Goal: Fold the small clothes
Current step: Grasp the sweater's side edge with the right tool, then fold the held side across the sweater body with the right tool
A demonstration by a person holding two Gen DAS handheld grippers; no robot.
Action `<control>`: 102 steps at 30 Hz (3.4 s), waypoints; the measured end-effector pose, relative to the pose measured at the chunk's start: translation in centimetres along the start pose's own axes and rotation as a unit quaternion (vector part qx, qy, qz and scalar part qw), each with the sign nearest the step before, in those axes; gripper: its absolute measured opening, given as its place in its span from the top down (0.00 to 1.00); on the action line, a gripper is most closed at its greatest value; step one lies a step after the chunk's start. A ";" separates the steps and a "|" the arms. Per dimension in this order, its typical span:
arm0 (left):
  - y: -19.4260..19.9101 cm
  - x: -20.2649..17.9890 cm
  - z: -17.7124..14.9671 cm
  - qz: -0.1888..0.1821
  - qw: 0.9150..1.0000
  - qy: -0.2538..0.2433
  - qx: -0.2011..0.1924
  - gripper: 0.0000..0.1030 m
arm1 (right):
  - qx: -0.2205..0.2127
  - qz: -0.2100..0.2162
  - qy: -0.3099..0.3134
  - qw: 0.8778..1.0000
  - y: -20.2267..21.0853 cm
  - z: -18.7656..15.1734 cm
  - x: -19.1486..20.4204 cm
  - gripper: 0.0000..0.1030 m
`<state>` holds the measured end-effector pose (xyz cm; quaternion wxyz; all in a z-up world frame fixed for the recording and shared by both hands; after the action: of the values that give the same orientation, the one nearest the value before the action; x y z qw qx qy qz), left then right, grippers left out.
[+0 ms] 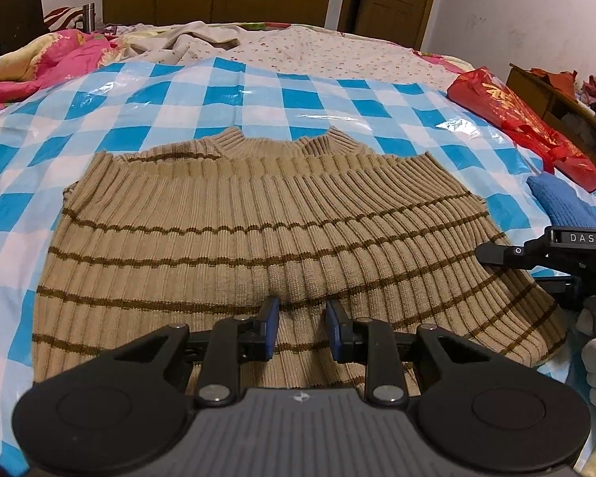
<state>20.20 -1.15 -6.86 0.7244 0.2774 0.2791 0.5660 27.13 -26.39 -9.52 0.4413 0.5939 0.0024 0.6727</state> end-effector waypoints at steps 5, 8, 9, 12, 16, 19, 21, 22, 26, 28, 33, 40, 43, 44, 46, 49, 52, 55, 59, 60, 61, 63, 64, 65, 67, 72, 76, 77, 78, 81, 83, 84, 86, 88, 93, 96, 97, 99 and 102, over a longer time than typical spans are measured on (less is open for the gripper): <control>-0.2 0.1 -0.3 0.001 1.000 0.000 -0.001 0.63 | -0.008 -0.013 0.009 1.000 0.1 -0.2 0.1 0.72; -0.2 0.2 -0.3 -0.001 1.000 0.004 -0.003 0.63 | -0.007 -0.008 0.000 1.000 0.1 -0.1 -0.3 0.73; -0.1 0.2 -0.4 -0.002 1.000 0.006 -0.004 0.63 | -0.008 -0.007 -0.004 1.000 0.1 -0.1 -0.5 0.75; -0.1 0.3 -0.6 -0.005 1.000 0.012 -0.009 0.63 | -0.009 -0.003 -0.011 1.000 0.1 -0.1 -0.7 0.75; 0.0 0.5 -0.9 -0.007 1.000 0.015 -0.012 0.63 | -0.013 -0.004 -0.001 1.000 0.1 -0.3 -0.8 0.76; 0.1 0.6 -1.2 -0.006 1.000 0.016 -0.017 0.63 | -0.013 -0.002 0.001 1.000 0.2 -0.3 -0.8 0.76; 0.1 0.5 -1.4 -0.003 1.000 0.012 -0.019 0.63 | -0.013 0.000 -0.001 1.000 0.2 -0.3 -0.8 0.76; 0.2 0.5 -1.4 -0.001 1.000 0.010 -0.020 0.63 | -0.013 0.001 -0.001 1.000 0.2 -0.3 -0.8 0.76; 0.7 0.2 -1.3 0.008 1.000 0.010 -0.025 0.63 | -0.014 -0.002 0.003 1.000 0.2 -0.3 -0.7 0.76; 1.6 0.2 -1.1 0.008 0.999 0.014 -0.043 0.63 | -0.015 -0.002 0.002 1.000 0.3 -0.3 -0.8 0.76; 2.6 1.1 -0.2 0.020 0.996 0.031 -0.077 0.63 | -0.014 0.000 -0.001 1.000 0.3 -0.3 -0.8 0.76; 0.0 1.1 -1.2 0.029 0.998 0.016 -0.049 0.63 | -0.014 0.003 -0.006 1.000 0.3 -0.3 -0.9 0.76; 0.1 0.5 -1.3 0.037 0.998 -0.010 -0.052 0.62 | -0.014 0.005 -0.009 1.000 0.4 -0.3 -1.0 0.76; 0.0 0.4 -1.4 0.038 0.998 -0.016 -0.052 0.62 | -0.014 0.005 -0.010 1.000 0.4 -0.3 -1.1 0.76; 0.0 0.2 -1.6 0.042 0.997 -0.025 -0.054 0.62 | -0.016 0.004 -0.009 1.000 0.4 -0.3 -1.0 0.76; 0.0 0.1 -1.7 0.046 0.997 -0.031 -0.057 0.62 | -0.017 0.006 -0.015 1.000 0.5 -0.3 -1.1 0.77; 0.0 0.3 -1.7 0.042 0.997 -0.026 -0.058 0.62 | -0.020 0.011 -0.020 1.000 0.6 -0.4 -1.1 0.78; 0.0 0.3 -1.7 0.041 0.997 -0.026 -0.059 0.62 | -0.025 0.020 -0.025 0.999 0.9 -0.4 -0.9 0.79; 0.2 0.5 -1.5 0.035 0.997 -0.010 -0.062 0.62 | -0.032 0.030 -0.041 0.998 1.3 -0.3 -0.7 0.81; 0.5 0.6 -1.3 0.032 0.997 -0.004 -0.067 0.62 | -0.033 0.032 -0.046 0.998 1.5 -0.4 -0.6 0.81; 0.8 0.7 -1.1 0.030 0.997 -0.001 -0.074 0.62 | -0.035 0.032 -0.047 0.998 1.7 -0.4 -0.4 0.82; 1.3 0.7 -0.7 0.027 0.996 0.001 -0.090 0.62 | -0.037 0.029 -0.044 0.998 2.0 -0.6 0.4 0.82; 1.6 0.6 -0.4 0.025 0.995 -0.001 -0.098 0.62 | -0.037 0.027 -0.042 0.998 2.1 -0.6 0.8 0.82; 1.8 0.4 -0.1 0.022 0.994 -0.003 -0.105 0.62 | -0.038 0.022 -0.040 0.998 2.1 -0.6 1.2 0.82; 1.8 -0.4 0.3 0.010 0.994 -0.012 -0.109 0.62 | -0.040 0.009 -0.034 0.999 2.0 -0.5 1.8 0.82; -0.7 -0.7 -1.2 -0.004 0.999 -0.014 -0.051 0.61 | -0.045 0.001 -0.016 0.999 2.6 -0.5 5.0 0.83; -0.2 0.8 -1.0 -0.039 0.998 0.039 -0.042 0.61 | -0.034 -0.007 0.031 0.999 2.2 -1.1 9.9 0.83; 0.1 1.3 -1.0 -0.041 0.997 0.047 -0.039 0.61 | -0.030 -0.007 0.042 0.999 1.9 -1.3 11.1 0.83; 0.5 1.6 -1.0 -0.039 0.997 0.050 -0.039 0.61 | -0.024 -0.010 0.056 0.998 1.4 -1.6 12.5 0.83; 1.9 2.9 -1.5 -0.035 0.997 0.060 -0.035 0.61 | -0.009 -0.018 0.096 0.995 -0.3 -2.8 16.2 0.83; 2.7 4.0 -2.3 -0.025 0.997 0.070 -0.028 0.61 | 0.003 -0.022 0.122 0.992 -1.9 -3.9 18.5 0.83; 3.1 4.7 -2.7 -0.016 0.997 0.077 -0.025 0.61 | 0.008 -0.022 0.133 0.991 -2.6 -4.5 19.5 0.83; 3.6 5.8 -3.5 -0.013 0.995 0.093 -0.017 0.61 | 0.020 -0.029 0.158 0.987 -4.2 -5.8 21.3 0.83; 3.6 6.6 -4.2 -0.023 0.994 0.109 -0.002 0.61 | 0.032 -0.039 0.179 0.983 -5.9 -7.2 22.6 0.83; 3.9 7.6 -4.7 -0.048 0.988 0.145 0.000 0.60 | 0.066 -0.065 0.225 0.970 -10.0 -11.0 24.6 0.83; 4.1 8.3 -5.1 -0.056 0.985 0.162 0.000 0.60 | 0.082 -0.086 0.261 0.958 -11.7 -13.0 25.2 0.83; 4.2 8.5 -5.2 -0.060 0.984 0.169 0.000 0.61 | 0.085 -0.096 0.277 0.952 -12.3 -13.8 25.3 0.83; 4.2 8.9 -5.2 -0.067 0.982 0.179 -0.001 0.60 | 0.090 -0.114 0.311 0.939 -13.1 -15.2 25.5 0.83; 4.3 9.1 -5.3 -0.072 0.980 0.186 -0.004 0.61 | 0.099 -0.133 0.334 0.928 -14.2 -16.5 25.5 0.83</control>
<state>15.37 9.11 -8.24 0.6998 0.1439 0.4258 0.5552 24.77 6.10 -1.56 0.4394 0.3695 0.2956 0.7636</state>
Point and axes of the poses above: each gripper's, at about its wrist camera, not at the fingertips, and y roughly against the way its jaws point, x to its left, z to its top, the point moved 8 cm from there along -y, roughly the way its jaws point, and after that the axes turned 6 degrees about -y, right-handed, at the moved point
